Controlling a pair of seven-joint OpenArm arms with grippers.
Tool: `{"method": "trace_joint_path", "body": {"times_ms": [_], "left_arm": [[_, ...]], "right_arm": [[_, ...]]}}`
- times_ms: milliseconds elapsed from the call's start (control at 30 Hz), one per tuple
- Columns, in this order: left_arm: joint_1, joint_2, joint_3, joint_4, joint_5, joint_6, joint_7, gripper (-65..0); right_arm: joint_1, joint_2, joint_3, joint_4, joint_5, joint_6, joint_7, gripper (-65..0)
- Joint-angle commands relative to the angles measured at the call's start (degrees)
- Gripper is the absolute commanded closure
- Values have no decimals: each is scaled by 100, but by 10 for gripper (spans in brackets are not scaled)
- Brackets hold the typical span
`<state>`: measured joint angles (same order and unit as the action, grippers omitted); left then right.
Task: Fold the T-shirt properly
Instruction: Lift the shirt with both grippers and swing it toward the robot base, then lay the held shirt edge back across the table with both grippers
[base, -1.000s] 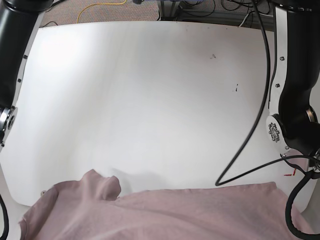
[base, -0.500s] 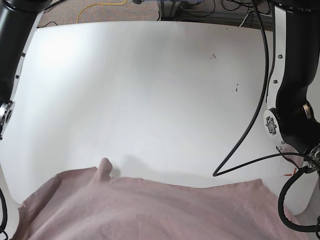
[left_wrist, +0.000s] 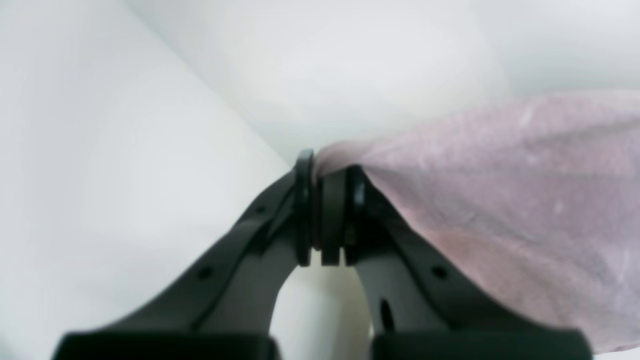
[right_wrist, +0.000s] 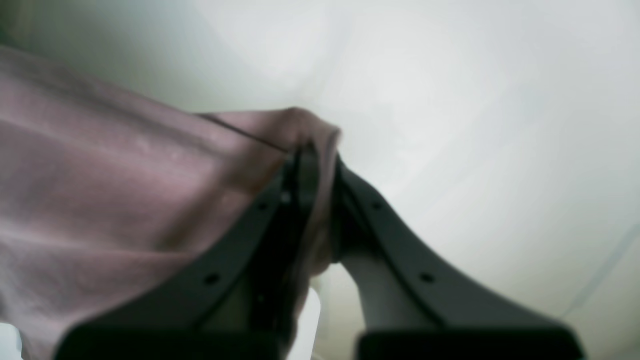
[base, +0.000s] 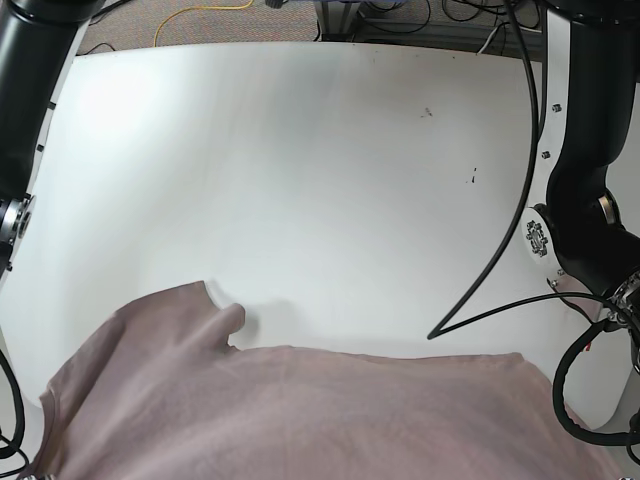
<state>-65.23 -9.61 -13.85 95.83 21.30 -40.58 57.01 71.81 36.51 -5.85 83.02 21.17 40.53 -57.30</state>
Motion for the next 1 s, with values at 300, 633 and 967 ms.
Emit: {"method": "trace_joint_path", "body": {"times_ms": [300,633,967], "left_arm": [[-672,-55,-132,-436,2,71,-466,-1],[-1472,-37,-132,-1245,-7,71,-475,-1],[-971,-55,-149,-946,-7,58,-475,-1]], "right_arm": [[322,-34,0,-342,-29,-53,495,0],[1131,-403,-9,-905,-556,-53,539,0],[560,-376,44,-184,-618,-53,266,0]]}}
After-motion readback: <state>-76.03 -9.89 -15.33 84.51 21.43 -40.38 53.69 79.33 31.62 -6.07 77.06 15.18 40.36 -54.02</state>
